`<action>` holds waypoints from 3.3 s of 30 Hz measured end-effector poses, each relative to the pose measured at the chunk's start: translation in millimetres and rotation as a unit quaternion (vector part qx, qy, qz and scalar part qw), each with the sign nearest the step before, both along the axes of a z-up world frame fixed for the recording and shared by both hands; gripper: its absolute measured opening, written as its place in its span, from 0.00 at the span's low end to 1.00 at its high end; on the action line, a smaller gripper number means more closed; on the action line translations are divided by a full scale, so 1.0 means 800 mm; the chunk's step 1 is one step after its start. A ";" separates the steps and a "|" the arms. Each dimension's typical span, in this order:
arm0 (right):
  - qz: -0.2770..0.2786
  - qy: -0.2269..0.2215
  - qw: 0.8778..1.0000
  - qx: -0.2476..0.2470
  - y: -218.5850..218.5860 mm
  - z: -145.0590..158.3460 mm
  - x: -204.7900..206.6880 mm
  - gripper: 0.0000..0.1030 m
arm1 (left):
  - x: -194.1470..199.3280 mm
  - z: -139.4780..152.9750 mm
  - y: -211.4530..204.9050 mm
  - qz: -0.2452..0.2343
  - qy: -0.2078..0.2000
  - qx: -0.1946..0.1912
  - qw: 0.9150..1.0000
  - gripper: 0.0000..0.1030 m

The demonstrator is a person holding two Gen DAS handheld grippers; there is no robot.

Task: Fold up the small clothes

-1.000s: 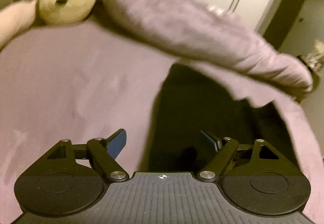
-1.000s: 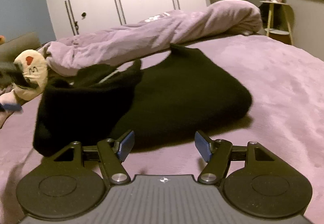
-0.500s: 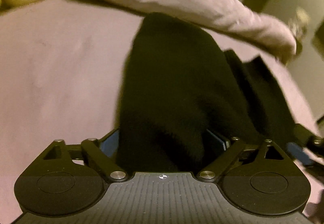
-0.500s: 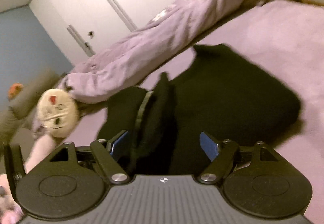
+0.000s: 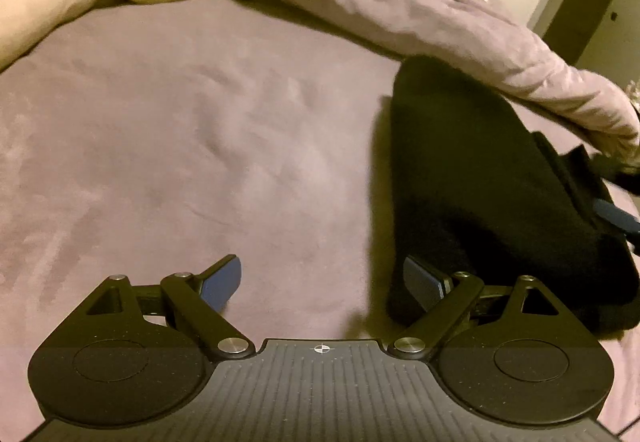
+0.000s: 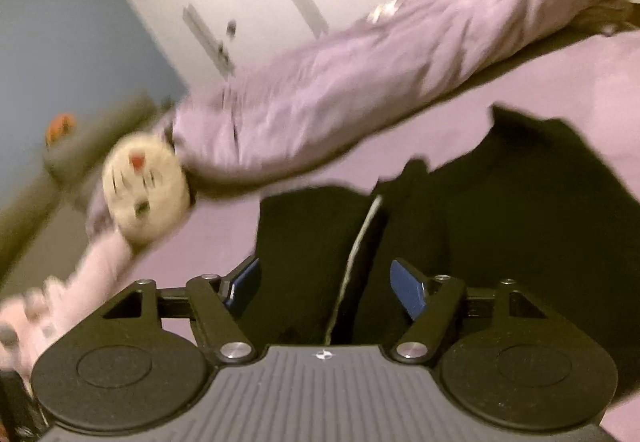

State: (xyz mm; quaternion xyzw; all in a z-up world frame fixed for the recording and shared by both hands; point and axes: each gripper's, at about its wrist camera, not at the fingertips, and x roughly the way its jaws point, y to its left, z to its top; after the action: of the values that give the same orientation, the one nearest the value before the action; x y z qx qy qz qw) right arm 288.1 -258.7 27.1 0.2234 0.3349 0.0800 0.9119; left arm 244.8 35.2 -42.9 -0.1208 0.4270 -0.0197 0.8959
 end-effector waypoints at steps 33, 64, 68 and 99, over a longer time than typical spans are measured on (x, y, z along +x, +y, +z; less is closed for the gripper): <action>-0.014 0.053 0.998 0.042 -0.085 -0.039 -0.003 0.75 | 0.037 0.002 -0.065 -0.056 0.006 0.038 0.998 0.91; 0.119 -0.091 0.940 -0.305 0.078 0.025 0.018 0.21 | 0.001 0.025 -0.031 0.000 0.026 -0.001 1.000 0.90; 0.092 -0.143 0.908 -0.383 0.055 0.052 -0.010 0.21 | -0.021 0.044 -0.043 -0.006 0.004 0.013 1.000 0.91; -0.002 -0.039 0.985 -0.170 -0.151 -0.040 -0.071 0.31 | 0.053 0.007 -0.272 -0.205 -0.008 0.107 0.973 0.94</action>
State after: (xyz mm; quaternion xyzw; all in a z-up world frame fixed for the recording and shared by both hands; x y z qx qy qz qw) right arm 231.6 -379.7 -4.8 0.0630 0.3069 0.0286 0.9492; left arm 287.4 -182.3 -37.0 0.0656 0.4351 -0.1580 0.8840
